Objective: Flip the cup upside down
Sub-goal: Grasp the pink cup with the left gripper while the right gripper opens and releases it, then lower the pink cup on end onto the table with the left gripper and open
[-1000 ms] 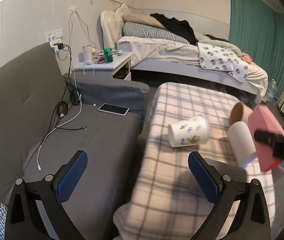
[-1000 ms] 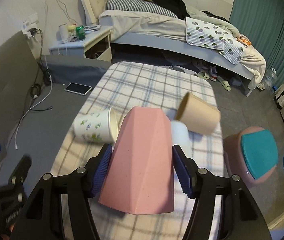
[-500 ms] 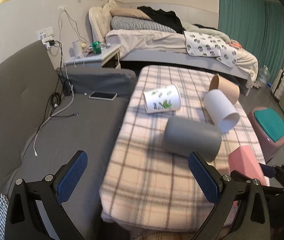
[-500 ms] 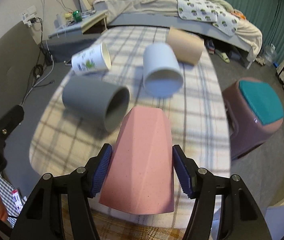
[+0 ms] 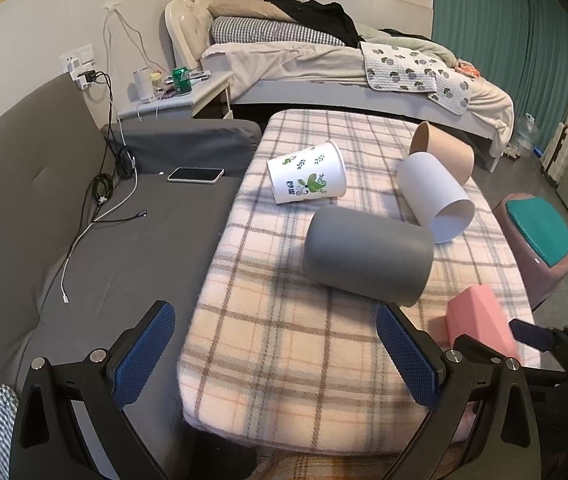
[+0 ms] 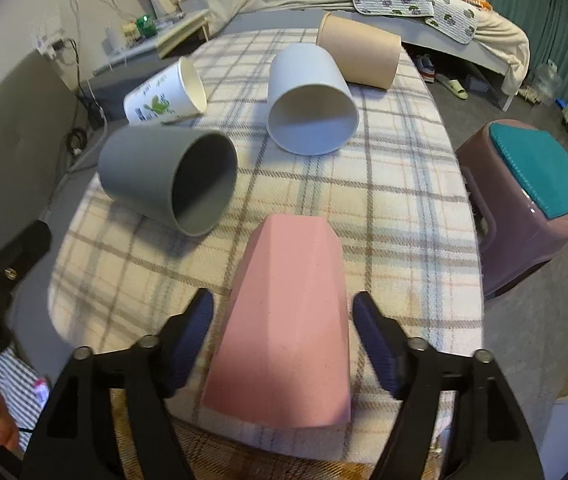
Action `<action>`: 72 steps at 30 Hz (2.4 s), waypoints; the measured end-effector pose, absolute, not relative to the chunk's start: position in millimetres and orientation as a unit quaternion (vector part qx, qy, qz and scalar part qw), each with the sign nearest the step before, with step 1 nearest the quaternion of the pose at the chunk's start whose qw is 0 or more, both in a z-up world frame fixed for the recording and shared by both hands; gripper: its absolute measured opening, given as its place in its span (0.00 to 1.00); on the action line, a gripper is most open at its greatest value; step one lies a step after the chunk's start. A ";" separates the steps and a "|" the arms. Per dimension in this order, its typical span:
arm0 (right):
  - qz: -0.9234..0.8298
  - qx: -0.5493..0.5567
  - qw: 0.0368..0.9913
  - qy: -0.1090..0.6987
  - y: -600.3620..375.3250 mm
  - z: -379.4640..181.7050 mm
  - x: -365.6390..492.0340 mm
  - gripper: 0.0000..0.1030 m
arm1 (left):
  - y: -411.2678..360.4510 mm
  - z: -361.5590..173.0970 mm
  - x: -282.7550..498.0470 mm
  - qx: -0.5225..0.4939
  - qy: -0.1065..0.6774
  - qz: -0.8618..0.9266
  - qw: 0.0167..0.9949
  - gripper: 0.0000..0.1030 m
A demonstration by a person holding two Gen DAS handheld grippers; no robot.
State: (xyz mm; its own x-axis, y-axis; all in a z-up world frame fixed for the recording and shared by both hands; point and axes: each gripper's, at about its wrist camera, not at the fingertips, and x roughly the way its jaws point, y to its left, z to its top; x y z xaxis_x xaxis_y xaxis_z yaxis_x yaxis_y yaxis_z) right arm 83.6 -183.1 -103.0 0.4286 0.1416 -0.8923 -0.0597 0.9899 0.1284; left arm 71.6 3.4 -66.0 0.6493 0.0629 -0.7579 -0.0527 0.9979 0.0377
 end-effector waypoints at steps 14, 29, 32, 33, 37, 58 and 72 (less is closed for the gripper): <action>-0.011 0.005 0.906 0.423 -259.3 -15.0 41.2 0.83 | -66.8 -28.6 63.6 0.035 0.414 -0.049 0.908 1.00; -0.042 0.054 0.895 0.441 -323.2 -46.8 44.3 0.83 | -136.5 -73.9 106.1 0.056 0.512 -0.098 0.851 1.00; -0.035 0.059 0.891 0.448 -323.0 -56.4 48.3 0.83 | -142.2 -88.9 115.5 0.050 0.542 -0.108 0.832 0.99; -0.036 0.062 0.890 0.451 -324.9 -60.3 49.6 0.83 | -143.9 -92.6 118.0 0.049 0.549 -0.109 0.827 0.99; -0.046 0.078 0.882 0.462 -335.8 -73.6 53.3 0.83 | -150.2 -113.7 129.9 0.047 0.580 -0.114 0.805 0.98; -0.046 0.085 0.886 0.453 -336.0 -70.5 50.6 0.83 | -132.3 -76.4 127.3 0.012 0.521 -0.132 0.843 0.58; -0.053 0.087 0.883 0.458 -338.6 -79.5 49.8 0.83 | -154.3 -99.0 125.1 0.062 0.452 -0.115 0.883 0.58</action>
State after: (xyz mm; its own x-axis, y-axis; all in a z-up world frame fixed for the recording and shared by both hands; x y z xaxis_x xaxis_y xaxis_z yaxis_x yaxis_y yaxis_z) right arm 49.8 -338.6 -79.5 0.5752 -0.0149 -0.8179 0.1736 0.9793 0.1042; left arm 125.1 -154.3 -99.0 0.5656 -0.1469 -0.8115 0.2588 0.9659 0.0055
